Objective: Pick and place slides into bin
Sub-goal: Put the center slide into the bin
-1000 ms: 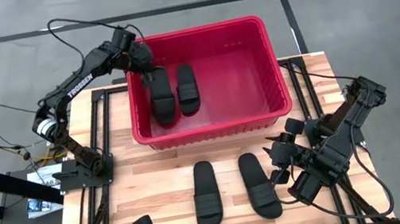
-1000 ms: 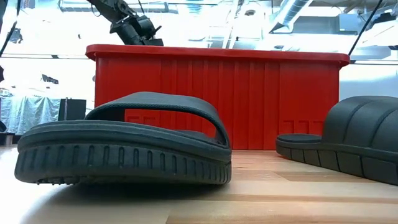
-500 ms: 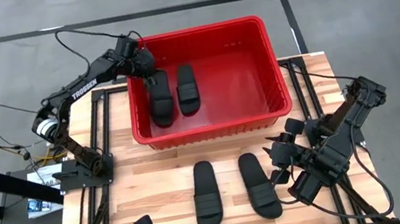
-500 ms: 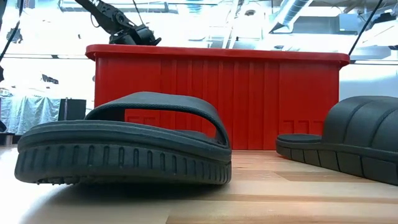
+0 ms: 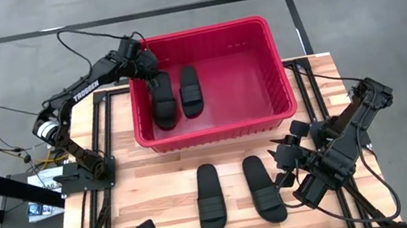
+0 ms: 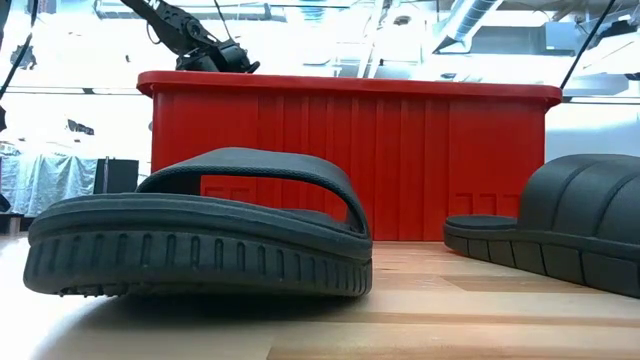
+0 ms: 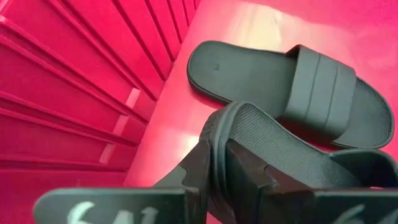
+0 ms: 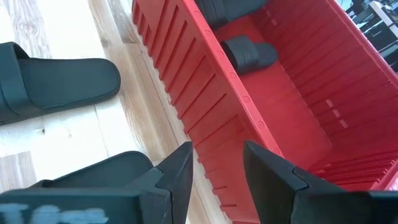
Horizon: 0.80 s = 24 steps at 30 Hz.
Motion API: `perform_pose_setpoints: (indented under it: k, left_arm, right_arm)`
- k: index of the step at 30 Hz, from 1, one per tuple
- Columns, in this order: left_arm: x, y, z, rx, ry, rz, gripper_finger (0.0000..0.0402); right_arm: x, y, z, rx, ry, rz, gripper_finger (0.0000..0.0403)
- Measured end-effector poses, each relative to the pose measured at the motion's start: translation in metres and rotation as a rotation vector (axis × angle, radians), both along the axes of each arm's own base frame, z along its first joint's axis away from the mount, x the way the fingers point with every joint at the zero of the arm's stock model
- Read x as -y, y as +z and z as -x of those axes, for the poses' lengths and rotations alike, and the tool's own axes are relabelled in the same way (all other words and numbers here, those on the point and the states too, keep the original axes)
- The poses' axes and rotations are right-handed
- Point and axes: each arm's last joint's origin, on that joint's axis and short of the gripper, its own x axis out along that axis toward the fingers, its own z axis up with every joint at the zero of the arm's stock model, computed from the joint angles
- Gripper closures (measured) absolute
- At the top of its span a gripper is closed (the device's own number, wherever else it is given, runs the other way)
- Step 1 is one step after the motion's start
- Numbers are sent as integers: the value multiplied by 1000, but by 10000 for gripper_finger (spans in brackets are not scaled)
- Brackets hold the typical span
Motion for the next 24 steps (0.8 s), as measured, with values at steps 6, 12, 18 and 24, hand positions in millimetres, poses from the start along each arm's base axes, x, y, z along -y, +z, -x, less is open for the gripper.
perform_pose_setpoints:
  k: [6, 12, 18, 24]
  left_arm:
    - [1, 0, -1, -10, -9, -7, 353]
    - [3, -1, -4, -42, -20, -31, 329]
    - [5, -1, -6, -67, -23, -49, 291]
    - [5, -1, -7, -69, -26, -55, 261]
  right_arm:
    - [0, 0, 0, -2, 0, 2, 269]
    - [0, 0, 0, -2, 1, 2, 269]
    - [0, 0, 0, -3, 1, 2, 269]
    - [0, 0, 0, -3, 1, 2, 269]
